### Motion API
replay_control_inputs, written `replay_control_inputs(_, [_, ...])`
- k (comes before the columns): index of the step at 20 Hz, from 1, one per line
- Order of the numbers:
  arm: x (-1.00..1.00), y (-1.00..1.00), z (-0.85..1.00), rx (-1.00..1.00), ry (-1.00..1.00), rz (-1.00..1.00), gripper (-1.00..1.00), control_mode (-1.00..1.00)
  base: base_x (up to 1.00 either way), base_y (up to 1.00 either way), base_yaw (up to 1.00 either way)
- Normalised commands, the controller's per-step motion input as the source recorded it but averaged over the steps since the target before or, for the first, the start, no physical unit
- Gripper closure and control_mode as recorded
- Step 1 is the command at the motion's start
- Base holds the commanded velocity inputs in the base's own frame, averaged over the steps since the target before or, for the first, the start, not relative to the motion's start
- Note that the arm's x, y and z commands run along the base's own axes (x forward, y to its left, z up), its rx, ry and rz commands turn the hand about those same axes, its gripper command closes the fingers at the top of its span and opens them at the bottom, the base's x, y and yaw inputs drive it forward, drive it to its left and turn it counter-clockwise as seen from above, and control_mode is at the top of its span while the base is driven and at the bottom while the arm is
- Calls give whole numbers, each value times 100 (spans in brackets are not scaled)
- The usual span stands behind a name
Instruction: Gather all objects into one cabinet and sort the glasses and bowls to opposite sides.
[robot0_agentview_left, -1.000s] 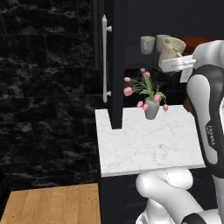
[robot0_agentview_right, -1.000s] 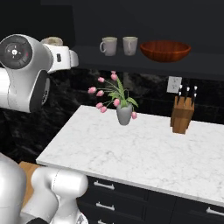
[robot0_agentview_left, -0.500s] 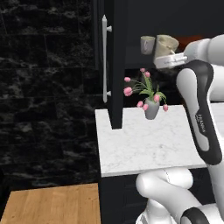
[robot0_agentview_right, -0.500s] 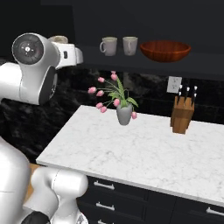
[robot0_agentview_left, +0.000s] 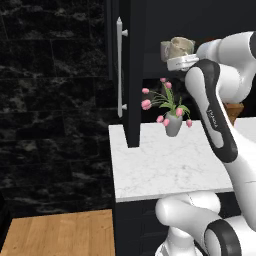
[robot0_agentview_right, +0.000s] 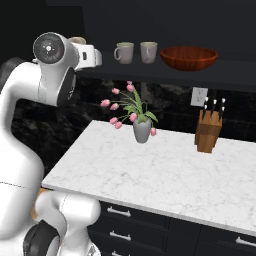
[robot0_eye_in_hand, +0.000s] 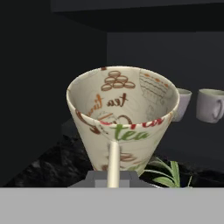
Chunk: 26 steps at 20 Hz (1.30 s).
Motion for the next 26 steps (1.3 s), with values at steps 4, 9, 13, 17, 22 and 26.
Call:
replay_control_inputs(4, [80, 0, -5, 1, 2, 0, 100, -100, 0, 0, 0])
replay_control_inputs(9, [71, 0, 0, 0, 1, 0, 100, -100, 0, 0, 0])
replay_control_inputs(13, [52, 12, 0, -2, 0, 0, 100, -100, 0, 0, 0])
replay_control_inputs(17, [52, 20, -4, -1, 3, 0, 100, -100, 0, 0, 0])
replay_control_inputs(22, [44, 21, -4, 0, 2, 0, 100, -100, 0, 0, 0])
replay_control_inputs(26, [39, 8, 0, 0, 1, 0, 100, -100, 0, 0, 0])
